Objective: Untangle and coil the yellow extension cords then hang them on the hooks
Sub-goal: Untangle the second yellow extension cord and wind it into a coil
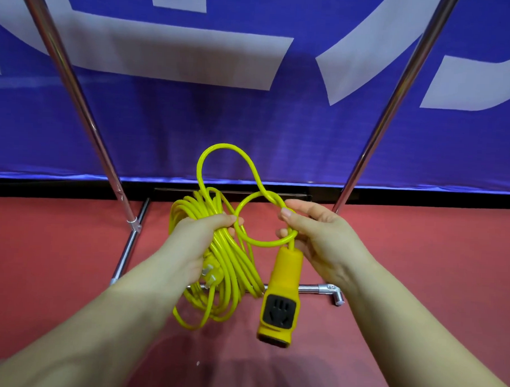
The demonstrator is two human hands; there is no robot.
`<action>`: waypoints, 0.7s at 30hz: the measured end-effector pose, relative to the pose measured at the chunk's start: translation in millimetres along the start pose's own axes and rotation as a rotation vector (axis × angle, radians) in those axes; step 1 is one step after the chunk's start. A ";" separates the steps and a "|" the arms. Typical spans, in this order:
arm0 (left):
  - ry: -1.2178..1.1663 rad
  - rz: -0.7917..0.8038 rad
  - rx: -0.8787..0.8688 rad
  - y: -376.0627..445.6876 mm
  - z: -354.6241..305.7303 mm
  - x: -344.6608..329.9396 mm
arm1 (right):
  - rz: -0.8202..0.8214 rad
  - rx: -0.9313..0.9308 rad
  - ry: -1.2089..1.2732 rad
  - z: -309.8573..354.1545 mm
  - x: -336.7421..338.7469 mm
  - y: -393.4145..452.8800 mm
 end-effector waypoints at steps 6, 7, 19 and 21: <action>-0.013 -0.002 -0.085 -2.8 -13.9 -2.8 | -0.180 0.109 -0.605 15.3 10.6 -5.3; 0.002 -0.005 -0.104 -2.5 -15.7 -3.2 | -0.218 0.140 -0.678 19.4 11.9 -5.6; -0.044 -0.070 -0.067 -2.5 -9.7 4.7 | -0.093 0.014 -0.577 -4.7 11.1 9.6; -0.060 -0.070 -0.067 -1.5 -10.0 5.2 | -0.081 -0.023 -0.518 -9.7 11.9 9.2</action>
Point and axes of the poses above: each hand's wrist, its own y-axis towards the middle knuckle, its own x-axis out of the back of the hand, z = x × y, the point moved 10 cm from there along y, towards the middle knuckle, and after that the axes turned 10 degrees about z, right-handed, at the moved point
